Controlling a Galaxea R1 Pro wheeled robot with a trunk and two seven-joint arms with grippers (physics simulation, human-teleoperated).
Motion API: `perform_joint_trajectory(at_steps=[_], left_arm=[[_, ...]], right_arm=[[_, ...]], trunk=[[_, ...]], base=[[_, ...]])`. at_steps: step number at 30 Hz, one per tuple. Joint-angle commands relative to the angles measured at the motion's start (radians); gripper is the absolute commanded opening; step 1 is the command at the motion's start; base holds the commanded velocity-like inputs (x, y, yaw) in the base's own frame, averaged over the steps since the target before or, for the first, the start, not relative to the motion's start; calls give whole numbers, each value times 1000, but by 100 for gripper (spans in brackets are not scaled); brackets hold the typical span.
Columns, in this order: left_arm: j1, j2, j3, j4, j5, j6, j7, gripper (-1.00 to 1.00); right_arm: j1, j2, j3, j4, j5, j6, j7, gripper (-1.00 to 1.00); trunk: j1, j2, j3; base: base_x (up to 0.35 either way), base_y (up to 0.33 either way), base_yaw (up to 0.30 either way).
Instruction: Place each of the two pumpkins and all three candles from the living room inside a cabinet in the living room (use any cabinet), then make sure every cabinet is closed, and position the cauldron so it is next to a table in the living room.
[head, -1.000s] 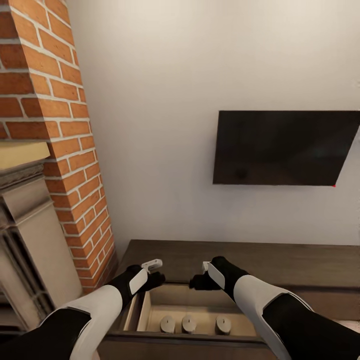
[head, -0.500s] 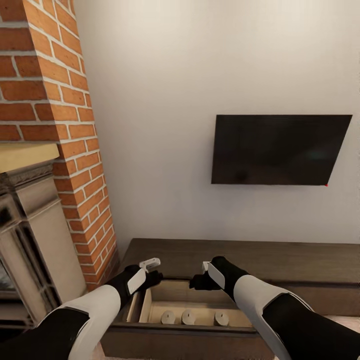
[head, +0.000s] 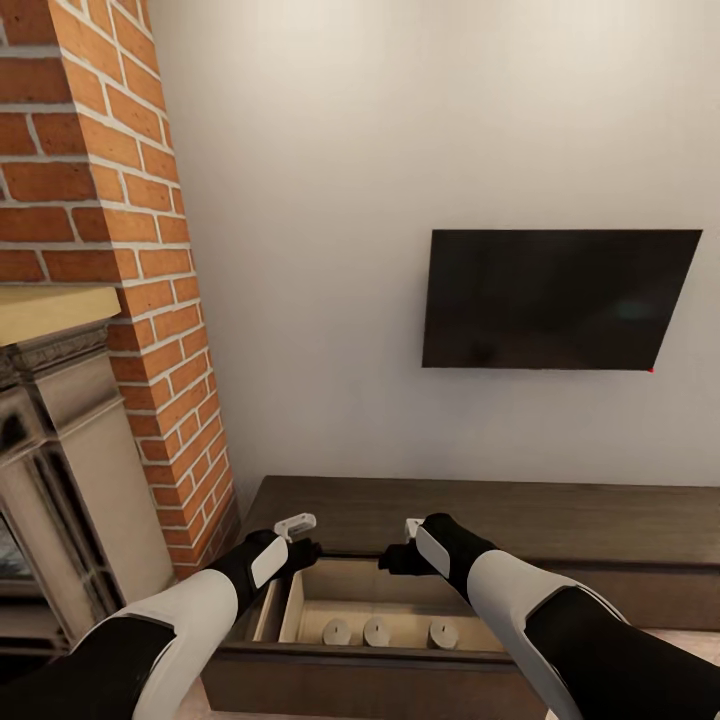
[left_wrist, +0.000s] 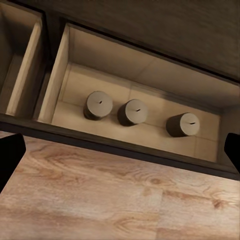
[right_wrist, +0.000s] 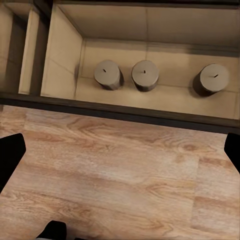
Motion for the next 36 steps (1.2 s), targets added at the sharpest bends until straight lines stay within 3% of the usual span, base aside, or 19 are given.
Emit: perform_joint_trajectory(at_steps=[1,10,15,18,24,29,36], left_arm=[[-1,0,-8,-3,11,5,7,100],[0,3,-4,-3,12,3,7,100],[-1,8,-4,-3,13,-4,7,100],[0,9,-5,-2,13,-69,7,100],[0,9,-5,-1,14,-103,6,100],[0,10,-2,-1,17,-103,6,100],[-1,12,0,2,17,-109,7,100]], right_arm=[[-1,0,6,-1,-10,3,-5,100],[-1,0,7,-1,-10,2,-4,100],[-1,0,7,-1,-11,0,-4,100],[-1,0,8,-2,-10,0,-4,100],[-1,0,7,-3,-10,-2,-3,100],[-1,0,7,-1,-8,-81,-3,100],[-1,0,7,0,-7,-117,-4,100]], trunk=[[0,-1,-1],[0,-1,-1],[19,-36,-17],[31,-57,-26],[54,-99,-45],[73,-134,-61],[100,-183,-83]], base=[[0,0,0],[0,0,0],[0,0,0],[0,0,0],[0,0,0],[0,0,0],[0,0,0]])
